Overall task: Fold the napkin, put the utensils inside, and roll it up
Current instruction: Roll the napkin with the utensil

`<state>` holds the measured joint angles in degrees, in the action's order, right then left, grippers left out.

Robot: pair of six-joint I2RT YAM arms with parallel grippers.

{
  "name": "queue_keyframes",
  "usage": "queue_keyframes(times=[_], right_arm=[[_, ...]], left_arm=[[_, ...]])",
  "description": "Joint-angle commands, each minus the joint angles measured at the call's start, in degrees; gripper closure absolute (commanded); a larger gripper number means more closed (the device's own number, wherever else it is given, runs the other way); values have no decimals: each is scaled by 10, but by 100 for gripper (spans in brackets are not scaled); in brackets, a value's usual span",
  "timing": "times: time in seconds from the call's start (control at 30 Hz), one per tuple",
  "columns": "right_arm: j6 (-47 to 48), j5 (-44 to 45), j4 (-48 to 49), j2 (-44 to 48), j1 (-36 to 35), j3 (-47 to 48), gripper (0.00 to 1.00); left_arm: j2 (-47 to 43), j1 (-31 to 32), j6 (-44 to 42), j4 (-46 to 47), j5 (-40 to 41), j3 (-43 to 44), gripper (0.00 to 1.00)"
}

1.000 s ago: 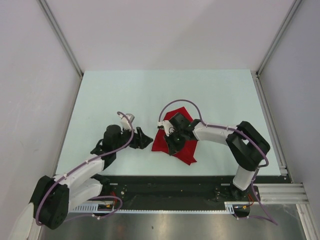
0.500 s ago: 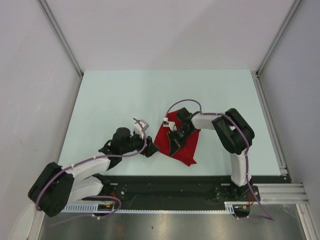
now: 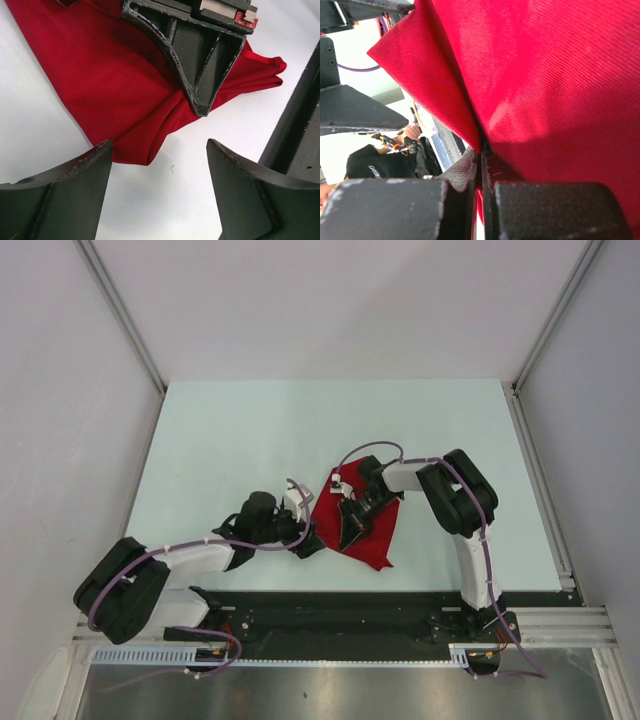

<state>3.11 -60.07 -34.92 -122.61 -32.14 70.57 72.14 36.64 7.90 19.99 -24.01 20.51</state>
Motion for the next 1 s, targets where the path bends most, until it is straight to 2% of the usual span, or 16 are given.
queue_keyframes(times=[0.0,0.2,0.4,0.6,0.7,0.83,0.9,0.97], right_arm=[[20,14,-9,-20,16,15,100],[21,3,-11,-29,24,19,100],[25,0,-18,-39,25,23,100],[26,-2,-23,-43,25,29,100],[26,-1,-23,-44,24,31,100],[26,0,-24,-37,24,30,100],[23,0,-23,-30,24,28,100],[21,1,-24,-22,26,30,97]], left_arm=[[27,5,-25,-5,9,38,21],[48,5,-27,-3,19,48,24],[74,5,-28,-7,30,65,38],[77,6,-26,9,34,63,44],[86,5,-25,5,34,68,54],[99,5,-19,-14,53,82,75],[105,5,-16,-27,59,86,81],[113,4,-14,-37,63,95,90]])
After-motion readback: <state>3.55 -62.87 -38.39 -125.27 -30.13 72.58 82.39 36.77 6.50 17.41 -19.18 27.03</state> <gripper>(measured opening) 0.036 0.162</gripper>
